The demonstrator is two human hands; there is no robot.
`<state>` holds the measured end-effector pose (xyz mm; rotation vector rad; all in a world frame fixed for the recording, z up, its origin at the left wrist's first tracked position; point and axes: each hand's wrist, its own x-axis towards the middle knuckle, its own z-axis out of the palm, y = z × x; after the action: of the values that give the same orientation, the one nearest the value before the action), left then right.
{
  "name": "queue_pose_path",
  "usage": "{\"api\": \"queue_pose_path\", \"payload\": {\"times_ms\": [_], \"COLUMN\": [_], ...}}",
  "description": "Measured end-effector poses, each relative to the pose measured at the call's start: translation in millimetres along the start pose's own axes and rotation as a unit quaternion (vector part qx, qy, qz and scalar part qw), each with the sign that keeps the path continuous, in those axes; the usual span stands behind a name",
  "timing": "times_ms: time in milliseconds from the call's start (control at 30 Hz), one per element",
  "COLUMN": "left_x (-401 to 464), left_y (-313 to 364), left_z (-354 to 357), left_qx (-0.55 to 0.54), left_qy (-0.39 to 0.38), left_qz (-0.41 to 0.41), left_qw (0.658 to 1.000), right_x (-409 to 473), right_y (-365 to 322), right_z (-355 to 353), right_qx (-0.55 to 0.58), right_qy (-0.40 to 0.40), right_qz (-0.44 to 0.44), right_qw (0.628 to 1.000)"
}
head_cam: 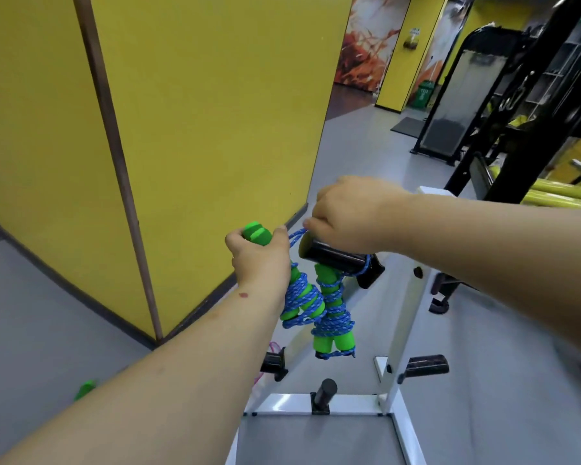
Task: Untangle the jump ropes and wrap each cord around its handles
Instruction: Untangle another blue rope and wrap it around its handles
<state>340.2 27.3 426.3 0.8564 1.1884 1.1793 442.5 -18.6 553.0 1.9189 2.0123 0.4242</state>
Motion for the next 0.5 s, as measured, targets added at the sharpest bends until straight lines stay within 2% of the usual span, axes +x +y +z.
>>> {"api": "queue_pose_path", "payload": {"times_ms": [67,233,500], "left_x": [1,1,9], "left_y": [-9,-26,-31], "left_z": [4,8,4], "left_qx": [-0.002,0.021,0.054], "left_qy": [0.002,-0.031,-0.089], "left_qz": [0.006,0.033,0.034], "left_qw": [1.0,0.999,0.994], "right_x": [10,15,27], "right_y": [-1,-1,-10], "right_z": [9,11,13], "right_qx": [0.099,0.267,0.303], "right_qy": [-0.03,-0.066,-0.117], "right_qz": [0.059,0.104,0.082], "right_qw": [0.993,0.956,0.942]}}
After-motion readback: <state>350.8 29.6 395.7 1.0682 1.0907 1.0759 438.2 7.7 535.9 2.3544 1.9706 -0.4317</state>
